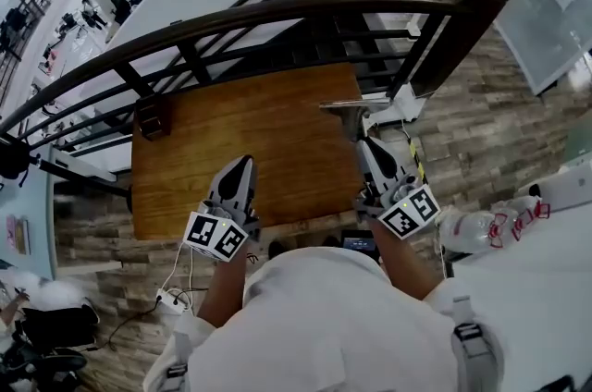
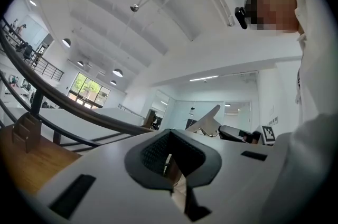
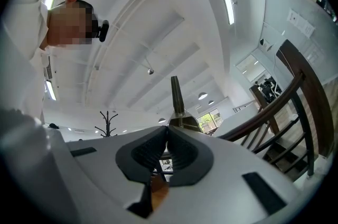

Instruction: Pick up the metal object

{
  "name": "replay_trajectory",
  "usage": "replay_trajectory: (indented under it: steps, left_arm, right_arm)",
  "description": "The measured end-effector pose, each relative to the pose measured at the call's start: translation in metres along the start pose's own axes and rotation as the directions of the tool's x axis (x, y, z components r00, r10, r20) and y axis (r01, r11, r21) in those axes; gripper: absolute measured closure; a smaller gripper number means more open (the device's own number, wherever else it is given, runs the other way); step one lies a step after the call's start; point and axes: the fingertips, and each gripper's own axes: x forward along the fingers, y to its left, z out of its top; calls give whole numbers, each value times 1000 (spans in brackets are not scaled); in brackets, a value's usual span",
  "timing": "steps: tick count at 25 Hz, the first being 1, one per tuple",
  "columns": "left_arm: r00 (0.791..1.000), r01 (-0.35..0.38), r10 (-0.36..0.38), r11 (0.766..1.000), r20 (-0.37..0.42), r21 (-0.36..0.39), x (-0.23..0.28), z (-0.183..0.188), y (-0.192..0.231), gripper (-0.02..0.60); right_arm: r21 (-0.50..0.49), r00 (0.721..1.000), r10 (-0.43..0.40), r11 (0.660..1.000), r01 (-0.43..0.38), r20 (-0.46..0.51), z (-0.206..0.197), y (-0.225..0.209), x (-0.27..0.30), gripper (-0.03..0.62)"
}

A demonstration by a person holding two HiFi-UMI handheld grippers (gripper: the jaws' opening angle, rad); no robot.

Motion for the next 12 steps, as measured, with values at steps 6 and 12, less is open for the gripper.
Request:
replay_trajectory:
  steps: [6,12]
  left_arm:
    - [1000,-16,16,1000,-8,-15,-4,-2,5,571]
    - [1000,-8,8,999,-2,-32,-6,-8,11,571]
  right_arm:
    - [-2,1000,20,1000,-20,-1,-3,7,2,568]
    - [12,1000,20,1000,-20,-11,-9,8,4,568]
